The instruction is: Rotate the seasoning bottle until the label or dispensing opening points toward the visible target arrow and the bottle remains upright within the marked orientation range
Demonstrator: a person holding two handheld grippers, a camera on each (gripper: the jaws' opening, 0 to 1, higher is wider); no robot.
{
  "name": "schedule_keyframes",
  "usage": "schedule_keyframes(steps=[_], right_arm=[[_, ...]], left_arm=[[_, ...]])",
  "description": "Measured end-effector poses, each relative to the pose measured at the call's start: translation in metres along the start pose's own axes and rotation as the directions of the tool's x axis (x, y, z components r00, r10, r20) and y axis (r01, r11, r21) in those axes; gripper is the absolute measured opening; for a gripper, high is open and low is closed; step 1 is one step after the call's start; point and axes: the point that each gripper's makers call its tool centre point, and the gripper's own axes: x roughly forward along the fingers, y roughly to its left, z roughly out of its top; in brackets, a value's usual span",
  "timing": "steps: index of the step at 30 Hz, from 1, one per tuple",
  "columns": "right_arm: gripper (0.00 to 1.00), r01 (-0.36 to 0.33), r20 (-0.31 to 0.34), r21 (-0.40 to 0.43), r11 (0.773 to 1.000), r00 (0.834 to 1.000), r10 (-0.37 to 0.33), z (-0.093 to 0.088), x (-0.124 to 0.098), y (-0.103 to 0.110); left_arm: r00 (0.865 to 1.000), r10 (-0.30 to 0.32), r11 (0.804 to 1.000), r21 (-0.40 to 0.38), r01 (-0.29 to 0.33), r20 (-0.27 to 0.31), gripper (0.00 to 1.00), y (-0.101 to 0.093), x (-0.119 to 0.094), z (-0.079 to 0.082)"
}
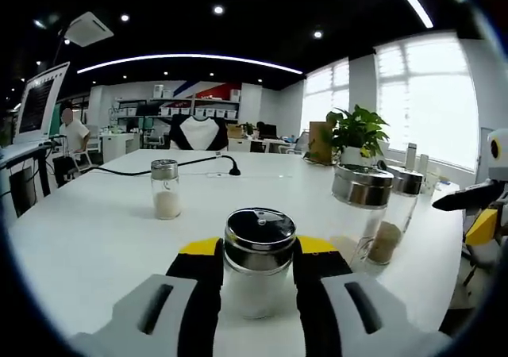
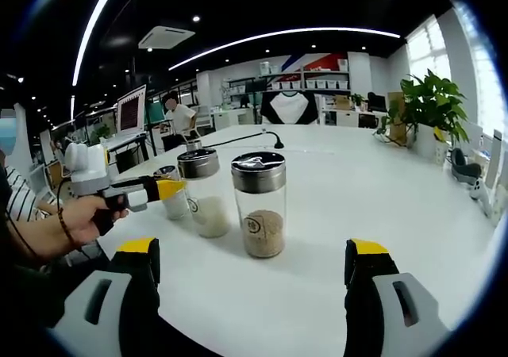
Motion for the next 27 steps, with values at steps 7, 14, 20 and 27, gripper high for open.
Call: schedule_keyframes(steps=[7,14,20,27], right_arm=[[0.99,-0.003,-0.006,0.003,1.000,1.000,0.003,-0.0021,-0.0004,0.0008],[0.99,0.006,0.003,-0.009,1.000,1.000,-0.006,0.0008,-0.0010,0.0001],[0.99,-0.001,-0.002,-0.008,1.000,1.000,0.001,0.0002,0.0004,0.0011],[0.99,-0.003,-0.002,-0.011,1.000,1.000,0.003,-0.0001,0.0000,0.0020]], left_arm=[[0.999,-0.044,0.999,0.022,0.044,-0.017,0.36,-0.0018,0.0000,-0.0004],[0.994,-0.108,0.993,0.043,0.108,-0.016,0.36,-0.0015,-0.0005,-0.0010],[0.985,-0.172,0.984,0.052,0.173,-0.021,0.36,-0.0020,-0.0009,-0.0015],[0.967,-0.254,0.965,0.068,0.255,-0.013,0.36,-0.0062,-0.0021,-0.0015]])
